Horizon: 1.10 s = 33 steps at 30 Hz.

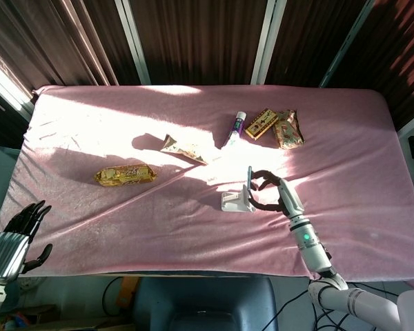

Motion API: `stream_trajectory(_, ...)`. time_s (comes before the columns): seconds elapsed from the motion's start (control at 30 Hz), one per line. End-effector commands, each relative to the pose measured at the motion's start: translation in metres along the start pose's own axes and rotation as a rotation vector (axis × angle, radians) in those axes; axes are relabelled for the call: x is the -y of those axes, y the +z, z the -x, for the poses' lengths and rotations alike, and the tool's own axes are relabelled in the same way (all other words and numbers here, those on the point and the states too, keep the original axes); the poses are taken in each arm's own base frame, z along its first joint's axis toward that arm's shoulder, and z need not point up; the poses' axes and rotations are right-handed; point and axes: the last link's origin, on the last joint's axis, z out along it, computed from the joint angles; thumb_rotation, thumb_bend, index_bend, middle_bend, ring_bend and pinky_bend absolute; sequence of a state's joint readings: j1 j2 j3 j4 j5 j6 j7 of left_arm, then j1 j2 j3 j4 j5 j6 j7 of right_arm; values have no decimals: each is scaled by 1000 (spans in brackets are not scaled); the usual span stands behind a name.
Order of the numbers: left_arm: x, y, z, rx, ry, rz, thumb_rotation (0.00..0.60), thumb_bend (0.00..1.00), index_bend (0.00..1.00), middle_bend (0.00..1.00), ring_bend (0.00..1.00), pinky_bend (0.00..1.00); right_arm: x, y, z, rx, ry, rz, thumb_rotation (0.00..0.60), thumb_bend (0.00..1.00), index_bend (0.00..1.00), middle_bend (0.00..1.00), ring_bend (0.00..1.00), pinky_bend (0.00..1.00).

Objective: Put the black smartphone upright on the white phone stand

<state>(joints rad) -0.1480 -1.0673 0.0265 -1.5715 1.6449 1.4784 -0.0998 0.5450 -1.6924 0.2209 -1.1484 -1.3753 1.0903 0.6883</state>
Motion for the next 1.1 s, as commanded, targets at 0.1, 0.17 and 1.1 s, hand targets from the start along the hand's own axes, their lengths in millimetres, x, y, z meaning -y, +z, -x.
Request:
stream_trajectory(0.1,-1,-1,0,1,0,5,600,364,0,6,22,163,-8,3,11,13,58,-9,600,358,998,711,520,340)
stream_trajectory(0.17,-1,0,0,2,0,5,600,364,0,6,22,163,-11,4,12,17,78,-10,600,358,998,711,519,340)
stream_trajectory(1.1,-1,-1,0,4,0,10,600,365,0,6,23,163,-33,10,25,50,91,-24,600,358,988,711,520,339)
